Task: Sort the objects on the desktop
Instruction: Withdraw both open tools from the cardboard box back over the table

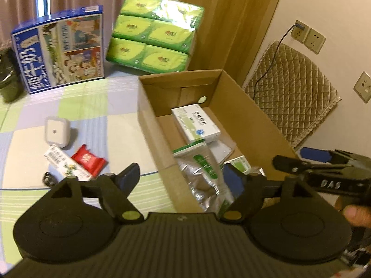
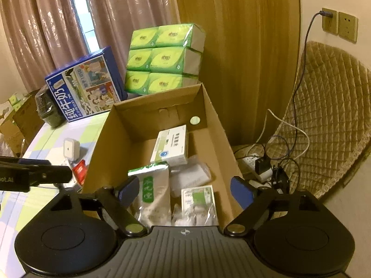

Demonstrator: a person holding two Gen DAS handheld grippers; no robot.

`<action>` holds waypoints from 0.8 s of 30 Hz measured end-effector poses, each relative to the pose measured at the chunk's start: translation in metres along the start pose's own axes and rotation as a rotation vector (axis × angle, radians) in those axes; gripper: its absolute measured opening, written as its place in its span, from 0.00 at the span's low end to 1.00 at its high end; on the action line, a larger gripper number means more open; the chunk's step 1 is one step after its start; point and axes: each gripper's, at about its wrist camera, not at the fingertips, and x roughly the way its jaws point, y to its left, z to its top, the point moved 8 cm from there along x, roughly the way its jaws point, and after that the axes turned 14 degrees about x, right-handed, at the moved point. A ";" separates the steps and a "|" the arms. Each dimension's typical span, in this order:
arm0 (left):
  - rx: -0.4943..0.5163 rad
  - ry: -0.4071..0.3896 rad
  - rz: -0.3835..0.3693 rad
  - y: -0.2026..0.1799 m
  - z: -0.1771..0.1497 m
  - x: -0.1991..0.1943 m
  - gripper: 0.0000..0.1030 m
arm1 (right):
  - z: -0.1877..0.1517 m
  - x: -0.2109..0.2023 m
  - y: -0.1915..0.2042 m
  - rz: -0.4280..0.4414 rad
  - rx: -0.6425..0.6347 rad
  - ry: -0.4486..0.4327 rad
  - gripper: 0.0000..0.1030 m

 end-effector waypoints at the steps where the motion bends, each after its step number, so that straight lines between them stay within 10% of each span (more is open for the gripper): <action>1: 0.001 0.002 0.004 0.003 -0.004 -0.005 0.76 | -0.003 -0.005 0.001 0.000 0.006 -0.001 0.82; 13: -0.002 -0.026 0.085 0.041 -0.066 -0.074 0.99 | -0.042 -0.058 0.045 0.034 -0.006 0.002 0.98; 24: -0.082 -0.006 0.173 0.096 -0.147 -0.123 0.99 | -0.088 -0.074 0.110 0.118 -0.087 0.048 0.98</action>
